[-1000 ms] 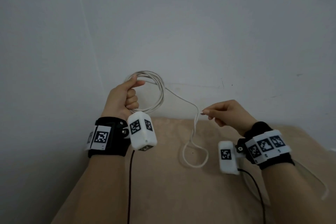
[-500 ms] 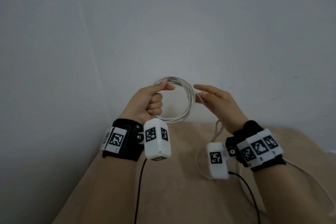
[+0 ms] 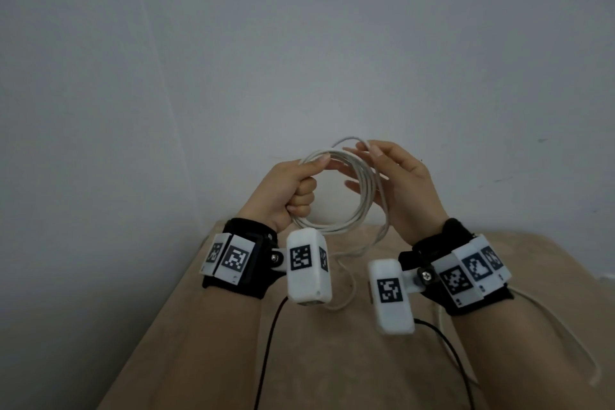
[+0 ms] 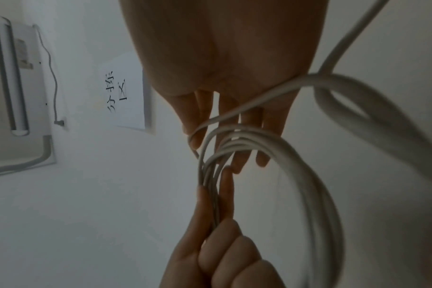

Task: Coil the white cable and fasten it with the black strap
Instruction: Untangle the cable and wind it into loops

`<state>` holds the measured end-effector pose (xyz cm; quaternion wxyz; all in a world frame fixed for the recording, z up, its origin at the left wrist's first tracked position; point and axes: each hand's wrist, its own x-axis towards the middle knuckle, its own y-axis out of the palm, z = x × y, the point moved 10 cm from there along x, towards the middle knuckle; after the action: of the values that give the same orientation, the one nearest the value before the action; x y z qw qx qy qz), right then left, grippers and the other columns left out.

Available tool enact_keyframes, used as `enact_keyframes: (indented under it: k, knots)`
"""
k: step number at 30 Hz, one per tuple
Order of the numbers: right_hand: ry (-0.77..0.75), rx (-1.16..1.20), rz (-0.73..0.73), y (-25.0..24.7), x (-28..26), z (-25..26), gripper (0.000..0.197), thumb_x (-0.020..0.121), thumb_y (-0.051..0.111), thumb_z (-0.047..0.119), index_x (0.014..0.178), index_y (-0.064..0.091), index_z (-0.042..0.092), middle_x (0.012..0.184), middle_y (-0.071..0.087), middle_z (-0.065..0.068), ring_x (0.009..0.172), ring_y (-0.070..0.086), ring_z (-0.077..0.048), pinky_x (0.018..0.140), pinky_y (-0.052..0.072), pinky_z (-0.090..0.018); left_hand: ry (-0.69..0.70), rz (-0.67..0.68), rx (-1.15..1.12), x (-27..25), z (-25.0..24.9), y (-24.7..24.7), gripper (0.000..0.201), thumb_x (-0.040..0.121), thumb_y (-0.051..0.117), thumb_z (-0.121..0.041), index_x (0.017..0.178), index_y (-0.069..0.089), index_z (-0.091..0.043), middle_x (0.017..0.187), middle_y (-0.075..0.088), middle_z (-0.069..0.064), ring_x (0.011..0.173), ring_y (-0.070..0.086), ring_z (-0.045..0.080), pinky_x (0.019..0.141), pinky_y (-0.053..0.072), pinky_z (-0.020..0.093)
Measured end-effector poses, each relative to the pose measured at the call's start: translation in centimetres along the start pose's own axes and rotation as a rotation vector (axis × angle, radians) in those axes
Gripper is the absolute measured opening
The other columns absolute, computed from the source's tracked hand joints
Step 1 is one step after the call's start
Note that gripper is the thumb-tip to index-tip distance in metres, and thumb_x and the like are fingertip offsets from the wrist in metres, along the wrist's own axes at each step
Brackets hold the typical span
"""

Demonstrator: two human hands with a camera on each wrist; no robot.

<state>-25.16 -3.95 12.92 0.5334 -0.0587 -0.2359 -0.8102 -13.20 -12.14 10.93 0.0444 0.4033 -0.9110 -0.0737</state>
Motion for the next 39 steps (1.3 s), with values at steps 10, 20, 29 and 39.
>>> enact_keyframes:
  k: [10,20,29,39]
  knots:
    - [-0.044,-0.051,0.006,1.0,-0.4,-0.2,0.024,0.096,0.051,0.008,0.114,0.064,0.015,0.100,0.073,-0.015,0.070,0.068,-0.022,0.074,0.059,-0.037,0.029,-0.155,-0.307,0.3,0.0,-1.3,0.023,0.095,0.054,-0.035,0.099,0.066,-0.016,0.039,0.017,-0.011,0.030,0.013,0.002,0.031,0.011,0.016]
    - [-0.073,-0.325,-0.084,-0.2,-0.1,0.4,0.020,0.095,0.052,0.006,0.106,0.070,0.005,0.089,0.074,-0.007,0.075,0.072,-0.017,0.041,0.037,-0.007,0.064,-0.222,-0.433,0.1,-0.5,-2.4,0.020,0.094,0.055,-0.034,0.097,0.066,-0.016,0.039,0.016,-0.010,0.030,0.013,0.003,0.033,0.010,0.016]
    - [0.180,0.042,0.089,1.2,-0.3,-1.8,0.031,0.102,0.035,0.023,0.106,0.062,0.008,0.067,0.059,0.000,0.069,0.064,-0.015,0.031,0.021,-0.014,0.020,-0.114,-0.586,0.7,0.3,0.3,0.021,0.094,0.052,-0.035,0.099,0.064,-0.018,0.037,0.018,-0.009,0.028,0.016,0.004,0.031,0.015,0.015]
    - [0.200,0.027,0.058,-0.8,0.4,-2.9,0.027,0.102,0.037,0.018,0.095,0.060,0.007,0.059,0.043,0.004,0.053,0.042,-0.006,0.031,0.021,-0.013,-0.141,0.022,-0.392,1.1,3.6,0.2,0.025,0.095,0.047,-0.016,0.105,0.062,0.001,0.050,0.044,-0.002,0.054,0.050,0.013,0.064,0.051,0.025]
